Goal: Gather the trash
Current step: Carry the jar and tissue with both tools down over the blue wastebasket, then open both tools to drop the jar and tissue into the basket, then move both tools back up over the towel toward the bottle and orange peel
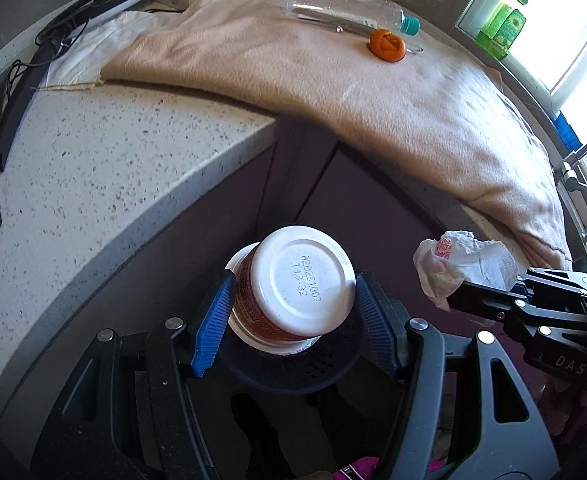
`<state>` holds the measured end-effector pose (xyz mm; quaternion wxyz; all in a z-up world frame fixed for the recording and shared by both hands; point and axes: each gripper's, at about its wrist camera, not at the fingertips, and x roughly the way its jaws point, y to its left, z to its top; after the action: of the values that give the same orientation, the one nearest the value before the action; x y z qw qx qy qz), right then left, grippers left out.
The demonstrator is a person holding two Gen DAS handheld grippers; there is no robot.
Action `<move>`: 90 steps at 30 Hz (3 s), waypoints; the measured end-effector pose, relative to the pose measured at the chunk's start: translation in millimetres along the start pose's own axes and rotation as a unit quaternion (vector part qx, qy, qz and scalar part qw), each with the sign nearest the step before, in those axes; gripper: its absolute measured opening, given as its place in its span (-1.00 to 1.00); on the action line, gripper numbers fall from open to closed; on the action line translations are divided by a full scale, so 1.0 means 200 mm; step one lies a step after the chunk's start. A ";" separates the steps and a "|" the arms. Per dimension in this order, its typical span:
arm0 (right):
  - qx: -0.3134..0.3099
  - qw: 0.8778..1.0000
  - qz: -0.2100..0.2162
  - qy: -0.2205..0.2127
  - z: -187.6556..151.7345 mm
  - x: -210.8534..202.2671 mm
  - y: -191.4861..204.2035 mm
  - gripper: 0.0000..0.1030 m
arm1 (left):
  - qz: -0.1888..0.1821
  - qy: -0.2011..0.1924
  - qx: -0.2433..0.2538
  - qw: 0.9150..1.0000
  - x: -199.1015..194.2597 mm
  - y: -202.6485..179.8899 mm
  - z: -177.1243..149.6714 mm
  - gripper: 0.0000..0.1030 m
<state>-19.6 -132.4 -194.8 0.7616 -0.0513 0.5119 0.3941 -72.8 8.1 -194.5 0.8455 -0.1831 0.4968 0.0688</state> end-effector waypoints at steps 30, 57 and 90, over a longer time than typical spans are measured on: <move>-0.021 0.996 -0.058 0.070 -0.15 0.45 0.01 -0.74 | 0.033 0.052 0.010 0.998 0.34 0.03 -0.18 0.25; -0.023 0.996 -0.065 0.060 -0.12 0.38 -0.02 -0.10 | 0.042 0.041 0.010 0.998 0.27 0.04 -0.12 0.50; -0.049 0.998 -0.012 -0.036 0.13 -0.19 -0.02 0.12 | 0.056 -0.065 0.036 0.996 -0.15 -0.03 0.30 0.50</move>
<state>-2.8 -143.6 -152.5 0.7810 -0.0802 0.4635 0.4109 -36.9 27.1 -141.2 0.8767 -0.1200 0.4526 0.1097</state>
